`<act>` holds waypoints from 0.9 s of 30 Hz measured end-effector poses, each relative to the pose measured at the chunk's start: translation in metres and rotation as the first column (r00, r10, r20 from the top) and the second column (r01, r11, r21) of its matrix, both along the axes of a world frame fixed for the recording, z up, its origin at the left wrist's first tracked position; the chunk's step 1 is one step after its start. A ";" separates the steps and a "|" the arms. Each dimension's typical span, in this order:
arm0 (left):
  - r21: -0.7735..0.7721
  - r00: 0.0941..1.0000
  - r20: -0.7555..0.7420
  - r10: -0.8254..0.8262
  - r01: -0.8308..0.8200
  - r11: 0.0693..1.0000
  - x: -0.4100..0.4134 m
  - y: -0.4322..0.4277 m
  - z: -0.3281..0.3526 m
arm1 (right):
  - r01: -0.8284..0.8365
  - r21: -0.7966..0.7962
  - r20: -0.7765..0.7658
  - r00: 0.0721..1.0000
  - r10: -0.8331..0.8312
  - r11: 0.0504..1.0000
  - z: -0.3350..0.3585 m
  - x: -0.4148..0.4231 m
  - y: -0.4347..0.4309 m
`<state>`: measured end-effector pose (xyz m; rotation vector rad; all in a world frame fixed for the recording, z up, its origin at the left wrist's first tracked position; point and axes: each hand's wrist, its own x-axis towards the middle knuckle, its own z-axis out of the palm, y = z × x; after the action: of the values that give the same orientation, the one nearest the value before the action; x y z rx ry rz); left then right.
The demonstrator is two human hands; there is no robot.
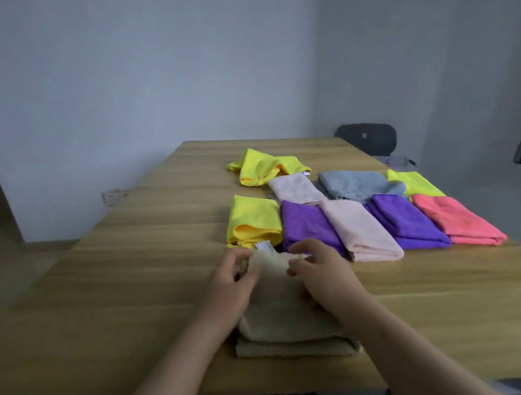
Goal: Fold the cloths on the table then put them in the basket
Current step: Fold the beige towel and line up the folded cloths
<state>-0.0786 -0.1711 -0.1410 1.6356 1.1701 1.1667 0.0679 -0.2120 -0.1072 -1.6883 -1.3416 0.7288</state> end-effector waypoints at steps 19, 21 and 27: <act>0.041 0.497 -0.867 -0.036 0.144 0.989 -0.005 -0.019 -0.002 | -0.110 -0.024 0.683 0.724 0.097 0.994 -0.047 0.034 -0.034; 0.032 0.487 -0.873 -0.002 0.062 0.998 -0.007 -0.021 -0.006 | -0.019 -0.088 0.660 0.748 0.072 0.996 -0.046 0.034 -0.035; -0.035 0.522 -0.853 -0.015 -0.030 0.999 -0.003 -0.028 0.001 | 0.102 -0.061 0.272 0.959 -0.082 0.993 -0.029 0.036 -0.036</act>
<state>-0.0816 -0.1987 -0.1400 2.2541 1.7696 0.2243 0.1044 -0.2482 -0.1363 -1.9496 -1.4225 0.5137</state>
